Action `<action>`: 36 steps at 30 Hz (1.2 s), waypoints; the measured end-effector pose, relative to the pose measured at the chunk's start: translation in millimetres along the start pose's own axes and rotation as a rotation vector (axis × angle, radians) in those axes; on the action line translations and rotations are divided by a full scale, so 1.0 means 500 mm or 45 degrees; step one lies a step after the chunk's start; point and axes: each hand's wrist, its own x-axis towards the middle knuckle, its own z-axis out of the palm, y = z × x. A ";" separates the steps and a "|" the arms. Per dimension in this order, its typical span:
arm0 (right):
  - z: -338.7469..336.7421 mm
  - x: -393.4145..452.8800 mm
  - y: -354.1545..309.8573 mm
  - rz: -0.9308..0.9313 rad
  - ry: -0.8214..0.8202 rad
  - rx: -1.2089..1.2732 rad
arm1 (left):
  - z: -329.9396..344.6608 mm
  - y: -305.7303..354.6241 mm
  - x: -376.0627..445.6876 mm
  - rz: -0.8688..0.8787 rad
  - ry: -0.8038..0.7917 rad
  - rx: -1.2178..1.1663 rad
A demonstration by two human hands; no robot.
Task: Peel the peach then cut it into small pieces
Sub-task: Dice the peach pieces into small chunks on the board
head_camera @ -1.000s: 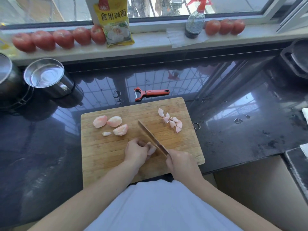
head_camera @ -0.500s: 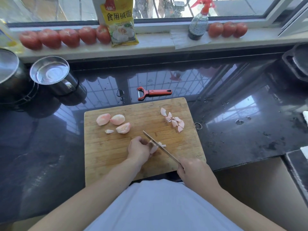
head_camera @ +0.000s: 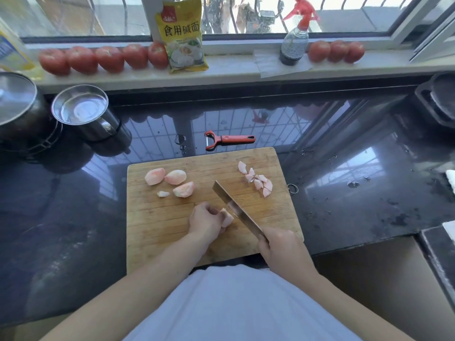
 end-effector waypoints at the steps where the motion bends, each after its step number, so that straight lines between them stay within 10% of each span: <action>1: -0.004 -0.009 0.003 -0.006 -0.017 -0.031 | 0.000 0.001 -0.001 -0.001 -0.001 0.000; 36: -0.029 0.038 0.016 0.225 -0.017 -0.094 | -0.008 -0.008 -0.019 -0.003 -0.029 -0.031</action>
